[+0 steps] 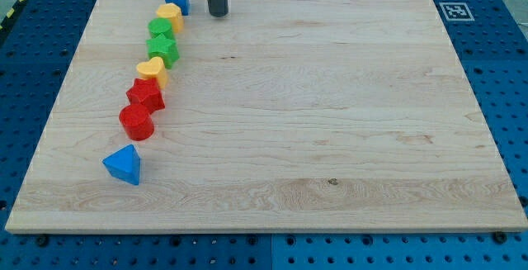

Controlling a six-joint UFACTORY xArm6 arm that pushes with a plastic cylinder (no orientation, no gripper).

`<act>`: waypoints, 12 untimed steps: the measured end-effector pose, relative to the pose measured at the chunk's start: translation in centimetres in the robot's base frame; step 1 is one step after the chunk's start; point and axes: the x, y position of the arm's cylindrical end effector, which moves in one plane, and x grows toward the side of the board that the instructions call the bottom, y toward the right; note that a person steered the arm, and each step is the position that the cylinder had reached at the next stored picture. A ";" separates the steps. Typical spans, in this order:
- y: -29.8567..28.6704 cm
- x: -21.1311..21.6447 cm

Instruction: Move the yellow hexagon into the green circle

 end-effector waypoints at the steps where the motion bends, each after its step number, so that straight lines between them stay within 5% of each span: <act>1: -1.1 -1.1; 8: -4.6 -2.6; 12: -5.7 0.0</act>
